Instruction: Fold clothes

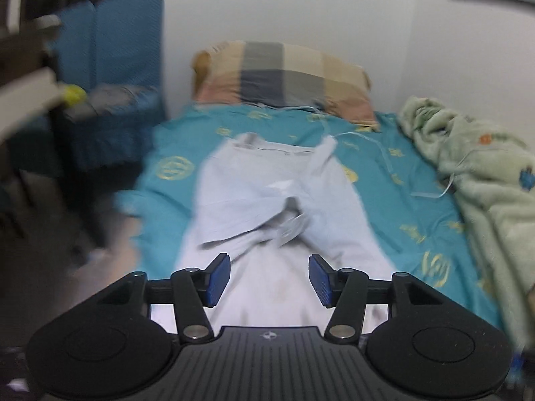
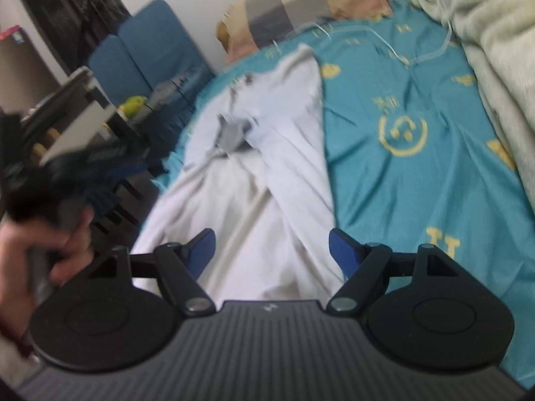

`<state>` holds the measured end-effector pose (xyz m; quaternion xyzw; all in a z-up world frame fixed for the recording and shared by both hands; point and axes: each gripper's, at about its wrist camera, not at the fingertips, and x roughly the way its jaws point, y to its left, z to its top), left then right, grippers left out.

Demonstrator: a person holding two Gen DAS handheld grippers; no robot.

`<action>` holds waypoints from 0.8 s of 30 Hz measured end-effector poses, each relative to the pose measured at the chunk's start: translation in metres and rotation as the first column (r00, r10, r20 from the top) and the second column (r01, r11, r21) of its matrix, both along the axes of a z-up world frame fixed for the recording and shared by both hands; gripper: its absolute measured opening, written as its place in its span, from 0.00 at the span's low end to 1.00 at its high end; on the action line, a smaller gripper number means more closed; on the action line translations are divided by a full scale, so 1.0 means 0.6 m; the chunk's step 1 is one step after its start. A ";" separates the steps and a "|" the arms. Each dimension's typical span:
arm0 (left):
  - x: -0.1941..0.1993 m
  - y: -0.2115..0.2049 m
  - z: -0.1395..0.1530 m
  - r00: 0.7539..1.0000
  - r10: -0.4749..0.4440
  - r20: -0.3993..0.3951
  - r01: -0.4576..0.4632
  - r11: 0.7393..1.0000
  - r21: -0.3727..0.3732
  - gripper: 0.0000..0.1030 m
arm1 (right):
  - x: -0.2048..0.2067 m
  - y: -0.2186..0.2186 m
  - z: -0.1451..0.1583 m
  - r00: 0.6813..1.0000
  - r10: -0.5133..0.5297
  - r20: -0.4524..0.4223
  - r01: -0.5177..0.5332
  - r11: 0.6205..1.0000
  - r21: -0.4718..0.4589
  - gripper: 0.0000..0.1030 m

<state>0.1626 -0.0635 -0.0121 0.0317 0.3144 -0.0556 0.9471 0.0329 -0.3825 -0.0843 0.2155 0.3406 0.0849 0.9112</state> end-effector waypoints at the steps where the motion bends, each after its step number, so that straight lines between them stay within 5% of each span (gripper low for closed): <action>1: -0.021 0.004 0.009 1.000 -0.001 0.005 0.001 1.000 0.003 0.59 | -0.005 0.003 0.008 1.000 0.008 0.019 -0.008 1.000 -0.005 0.75; 6: -0.098 0.033 0.040 1.000 -0.017 0.006 0.017 0.999 -0.050 0.60 | 0.002 0.023 0.046 0.994 0.044 0.100 -0.041 0.998 -0.038 0.75; 12: -0.093 0.068 0.021 0.999 -0.039 -0.010 0.037 0.994 -0.104 0.60 | 0.087 0.087 0.072 0.978 0.134 0.159 -0.117 0.987 -0.113 0.75; 24: -0.033 0.097 -0.034 0.992 -0.044 -0.118 0.032 0.994 -0.104 0.60 | 0.368 0.237 -0.022 0.936 0.322 0.142 -0.290 0.935 -0.205 0.62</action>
